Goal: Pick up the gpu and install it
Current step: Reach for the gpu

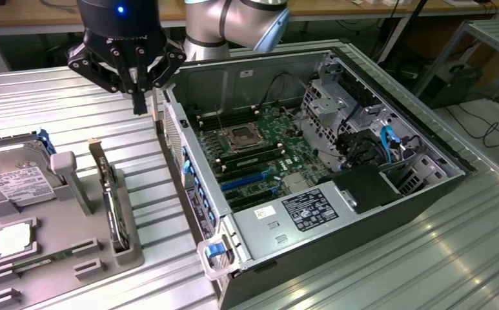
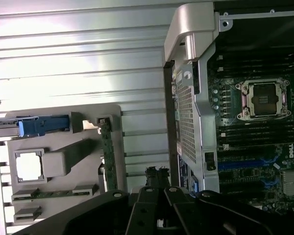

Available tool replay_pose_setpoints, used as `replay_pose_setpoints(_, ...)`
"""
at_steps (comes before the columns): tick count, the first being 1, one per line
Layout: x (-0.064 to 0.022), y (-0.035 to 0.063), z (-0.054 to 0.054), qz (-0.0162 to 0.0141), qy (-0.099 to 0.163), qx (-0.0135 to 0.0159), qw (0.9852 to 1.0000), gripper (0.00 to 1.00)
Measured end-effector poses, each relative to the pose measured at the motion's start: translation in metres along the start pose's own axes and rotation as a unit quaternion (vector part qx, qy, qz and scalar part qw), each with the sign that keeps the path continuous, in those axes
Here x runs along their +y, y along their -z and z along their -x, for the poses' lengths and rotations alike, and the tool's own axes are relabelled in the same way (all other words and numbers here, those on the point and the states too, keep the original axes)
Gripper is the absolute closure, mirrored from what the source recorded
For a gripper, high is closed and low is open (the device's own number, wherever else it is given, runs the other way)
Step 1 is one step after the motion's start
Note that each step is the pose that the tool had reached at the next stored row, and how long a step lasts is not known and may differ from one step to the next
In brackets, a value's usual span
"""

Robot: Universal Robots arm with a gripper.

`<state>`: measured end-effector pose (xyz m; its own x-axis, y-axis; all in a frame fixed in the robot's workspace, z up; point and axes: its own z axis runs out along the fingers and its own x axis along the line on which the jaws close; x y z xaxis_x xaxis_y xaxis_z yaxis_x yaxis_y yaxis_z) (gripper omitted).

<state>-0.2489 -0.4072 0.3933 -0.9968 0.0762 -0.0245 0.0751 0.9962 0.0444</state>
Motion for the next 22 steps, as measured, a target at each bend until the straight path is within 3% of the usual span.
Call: replay_pose_setpoints(22,-0.0097,0.0010,-0.025,0.0000,0.000,0.0000,1.0000,0.89)
